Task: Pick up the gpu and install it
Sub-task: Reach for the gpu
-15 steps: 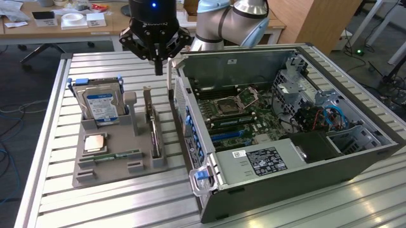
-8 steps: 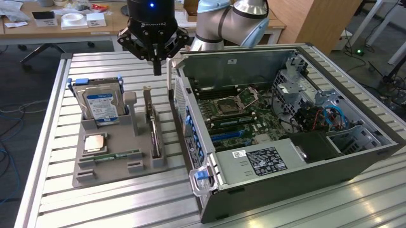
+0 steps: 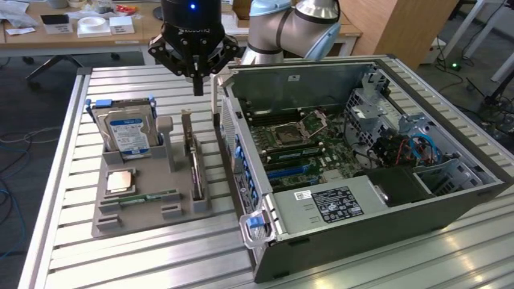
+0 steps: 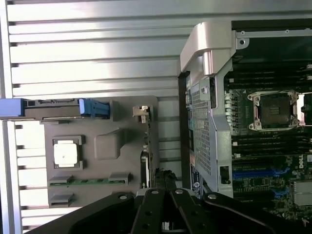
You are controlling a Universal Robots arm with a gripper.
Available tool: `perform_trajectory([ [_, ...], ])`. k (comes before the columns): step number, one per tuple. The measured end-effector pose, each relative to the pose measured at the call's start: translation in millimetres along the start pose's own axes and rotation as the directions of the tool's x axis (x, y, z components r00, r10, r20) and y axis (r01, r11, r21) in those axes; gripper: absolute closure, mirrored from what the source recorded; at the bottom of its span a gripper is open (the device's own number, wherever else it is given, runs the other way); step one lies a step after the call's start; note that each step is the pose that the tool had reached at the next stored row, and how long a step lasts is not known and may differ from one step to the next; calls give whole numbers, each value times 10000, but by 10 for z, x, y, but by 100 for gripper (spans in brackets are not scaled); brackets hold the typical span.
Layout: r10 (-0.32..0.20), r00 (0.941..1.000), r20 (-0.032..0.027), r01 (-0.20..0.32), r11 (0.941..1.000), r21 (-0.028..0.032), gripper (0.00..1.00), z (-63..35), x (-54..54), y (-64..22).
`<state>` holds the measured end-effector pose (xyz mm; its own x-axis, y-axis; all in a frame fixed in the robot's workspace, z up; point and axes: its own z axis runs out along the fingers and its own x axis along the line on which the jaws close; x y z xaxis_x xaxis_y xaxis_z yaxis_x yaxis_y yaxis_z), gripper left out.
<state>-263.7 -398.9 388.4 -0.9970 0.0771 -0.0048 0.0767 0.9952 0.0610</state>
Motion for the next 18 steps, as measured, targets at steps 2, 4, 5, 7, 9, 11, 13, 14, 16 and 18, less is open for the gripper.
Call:
perform_trajectory([
  [2,13,9999,-141,-13,10000,12,89,0,-7,1],
  [4,27,9998,-218,-27,10000,17,89,0,-9,1],
  [5,31,9998,-220,-31,10000,18,89,1,-9,1],
  [7,32,9998,-220,-32,10000,17,89,3,-10,-2],
  [9,32,9998,-220,-32,10000,17,89,3,-10,-2],
  [11,30,9998,-219,-30,10000,17,89,4,-10,-7],
  [13,32,9998,-220,-31,10000,17,89,3,-11,-21],
  [14,32,9998,-220,-31,10000,19,89,2,-12,-27],
  [16,33,9998,-219,-33,10000,17,89,2,-12,-30],
  [18,32,9998,-220,-32,10000,18,89,2,-12,-31],
])
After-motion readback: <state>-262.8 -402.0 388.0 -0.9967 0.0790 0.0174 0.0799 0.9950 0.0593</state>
